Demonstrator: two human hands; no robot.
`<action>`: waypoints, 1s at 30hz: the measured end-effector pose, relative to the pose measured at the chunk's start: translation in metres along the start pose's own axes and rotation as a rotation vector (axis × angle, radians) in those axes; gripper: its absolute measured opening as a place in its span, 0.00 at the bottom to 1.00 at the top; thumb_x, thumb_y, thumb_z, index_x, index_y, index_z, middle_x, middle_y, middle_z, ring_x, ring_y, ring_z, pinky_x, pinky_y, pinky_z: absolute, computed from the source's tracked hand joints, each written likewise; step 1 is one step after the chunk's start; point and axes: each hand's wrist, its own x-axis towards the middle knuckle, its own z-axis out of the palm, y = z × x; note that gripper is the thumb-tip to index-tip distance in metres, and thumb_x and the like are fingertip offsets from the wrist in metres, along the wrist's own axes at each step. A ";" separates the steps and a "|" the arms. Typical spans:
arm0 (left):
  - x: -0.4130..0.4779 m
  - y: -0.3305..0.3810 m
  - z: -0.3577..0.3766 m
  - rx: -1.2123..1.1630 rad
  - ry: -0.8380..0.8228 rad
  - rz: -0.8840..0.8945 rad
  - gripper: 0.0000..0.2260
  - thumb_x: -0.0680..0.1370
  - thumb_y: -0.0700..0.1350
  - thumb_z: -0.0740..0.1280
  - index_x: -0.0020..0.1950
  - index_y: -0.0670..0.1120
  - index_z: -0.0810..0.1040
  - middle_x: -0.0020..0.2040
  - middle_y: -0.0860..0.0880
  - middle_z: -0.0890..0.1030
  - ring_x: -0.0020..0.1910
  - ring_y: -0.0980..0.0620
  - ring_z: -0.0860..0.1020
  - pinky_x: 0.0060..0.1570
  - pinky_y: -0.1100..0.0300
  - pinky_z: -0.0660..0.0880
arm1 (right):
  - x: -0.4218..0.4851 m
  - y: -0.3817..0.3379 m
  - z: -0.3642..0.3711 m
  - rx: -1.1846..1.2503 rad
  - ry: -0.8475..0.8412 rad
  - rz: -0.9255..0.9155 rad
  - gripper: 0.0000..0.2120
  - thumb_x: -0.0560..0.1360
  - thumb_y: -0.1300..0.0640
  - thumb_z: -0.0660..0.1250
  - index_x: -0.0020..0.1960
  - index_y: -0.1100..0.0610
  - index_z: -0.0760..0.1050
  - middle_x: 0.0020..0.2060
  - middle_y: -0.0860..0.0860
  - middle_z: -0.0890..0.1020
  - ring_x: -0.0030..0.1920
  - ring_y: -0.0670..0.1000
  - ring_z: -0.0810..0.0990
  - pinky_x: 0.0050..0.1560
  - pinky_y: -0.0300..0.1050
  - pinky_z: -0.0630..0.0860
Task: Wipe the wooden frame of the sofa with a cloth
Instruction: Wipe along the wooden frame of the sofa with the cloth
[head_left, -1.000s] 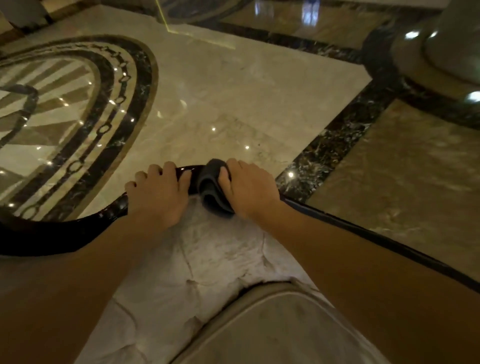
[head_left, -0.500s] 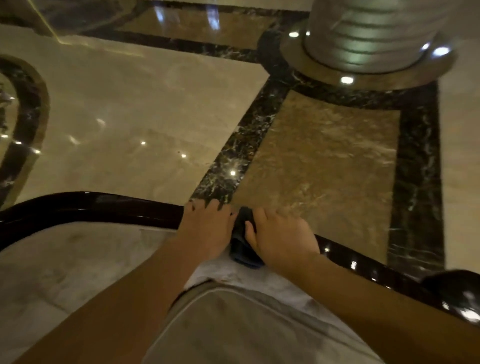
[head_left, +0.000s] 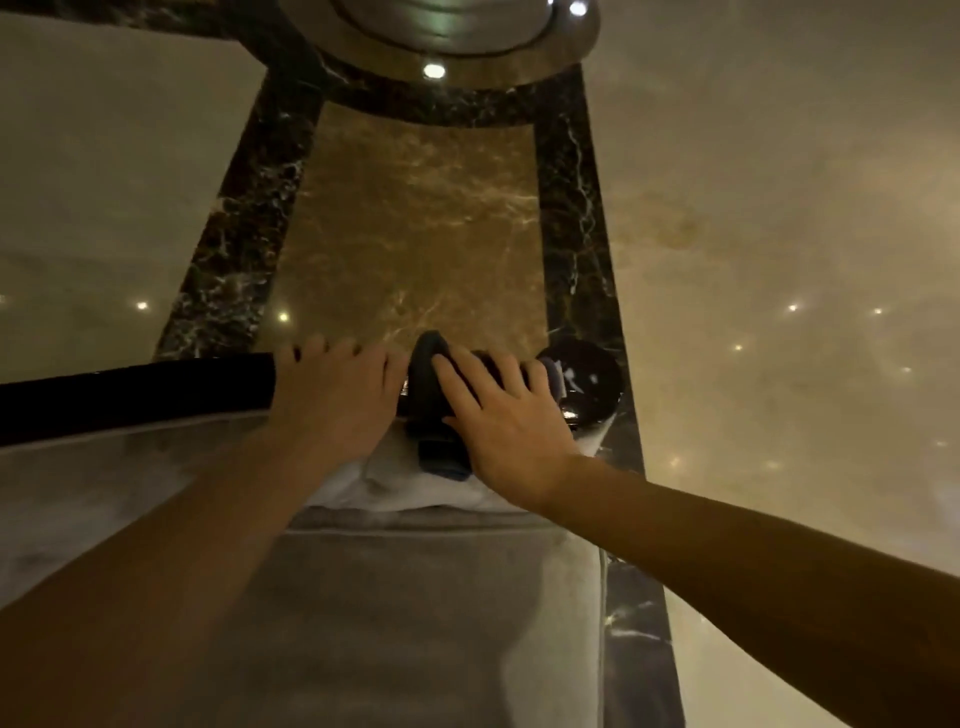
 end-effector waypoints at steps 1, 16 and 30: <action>0.002 0.014 0.001 -0.001 0.000 0.004 0.17 0.80 0.54 0.48 0.53 0.52 0.75 0.55 0.46 0.80 0.56 0.39 0.74 0.58 0.41 0.66 | -0.010 0.009 0.001 0.005 -0.040 0.029 0.29 0.79 0.44 0.51 0.76 0.57 0.62 0.72 0.56 0.71 0.65 0.62 0.67 0.60 0.62 0.68; 0.033 0.086 0.011 0.098 0.011 0.154 0.14 0.80 0.48 0.54 0.48 0.43 0.76 0.38 0.44 0.77 0.36 0.43 0.76 0.35 0.49 0.73 | 0.012 0.104 0.022 0.282 0.032 0.423 0.24 0.82 0.40 0.49 0.65 0.50 0.76 0.70 0.52 0.74 0.71 0.60 0.68 0.69 0.58 0.65; 0.029 0.092 0.008 0.453 0.051 0.462 0.07 0.78 0.46 0.58 0.46 0.46 0.74 0.36 0.47 0.79 0.31 0.46 0.78 0.28 0.56 0.62 | 0.035 0.126 0.015 0.468 -0.238 0.413 0.21 0.83 0.45 0.49 0.58 0.54 0.76 0.60 0.58 0.79 0.61 0.63 0.76 0.56 0.55 0.71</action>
